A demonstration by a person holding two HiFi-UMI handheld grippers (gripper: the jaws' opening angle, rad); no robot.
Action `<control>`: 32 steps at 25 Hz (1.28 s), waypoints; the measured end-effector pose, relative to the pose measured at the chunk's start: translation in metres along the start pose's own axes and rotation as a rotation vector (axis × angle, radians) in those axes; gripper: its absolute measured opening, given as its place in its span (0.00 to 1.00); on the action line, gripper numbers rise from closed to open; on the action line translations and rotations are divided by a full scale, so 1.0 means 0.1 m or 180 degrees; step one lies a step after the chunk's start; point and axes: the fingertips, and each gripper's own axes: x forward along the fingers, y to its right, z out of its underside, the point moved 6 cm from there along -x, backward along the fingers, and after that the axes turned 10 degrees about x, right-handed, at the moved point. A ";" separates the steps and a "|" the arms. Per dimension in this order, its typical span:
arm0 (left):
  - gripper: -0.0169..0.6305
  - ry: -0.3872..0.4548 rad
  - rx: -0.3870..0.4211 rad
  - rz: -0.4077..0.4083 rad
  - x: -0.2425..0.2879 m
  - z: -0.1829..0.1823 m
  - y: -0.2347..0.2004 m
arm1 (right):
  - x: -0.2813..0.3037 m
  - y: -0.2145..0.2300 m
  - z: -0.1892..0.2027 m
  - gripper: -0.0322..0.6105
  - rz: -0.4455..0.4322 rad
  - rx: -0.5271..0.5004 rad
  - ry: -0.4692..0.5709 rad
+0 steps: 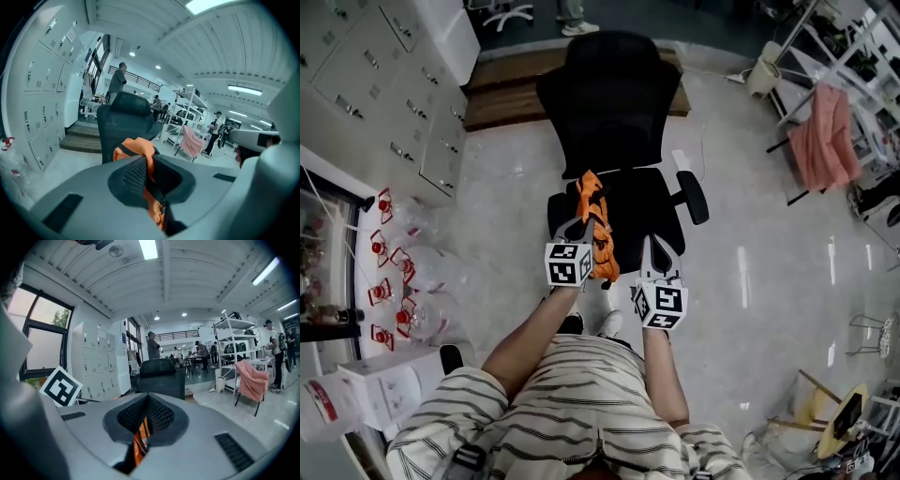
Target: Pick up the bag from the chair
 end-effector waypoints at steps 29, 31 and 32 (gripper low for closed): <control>0.08 0.0563 0.0341 0.0100 -0.27 -0.78 0.19 | 0.16 0.00 -0.39 0.06 -0.0060 0.0002 0.0155; 0.08 0.0600 0.0348 0.0100 -0.28 -0.82 0.19 | 0.16 0.01 -0.41 0.06 -0.0061 0.0016 0.0177; 0.08 0.0611 0.0359 0.0105 -0.27 -0.83 0.20 | 0.17 0.02 -0.42 0.06 -0.0062 0.0017 0.0186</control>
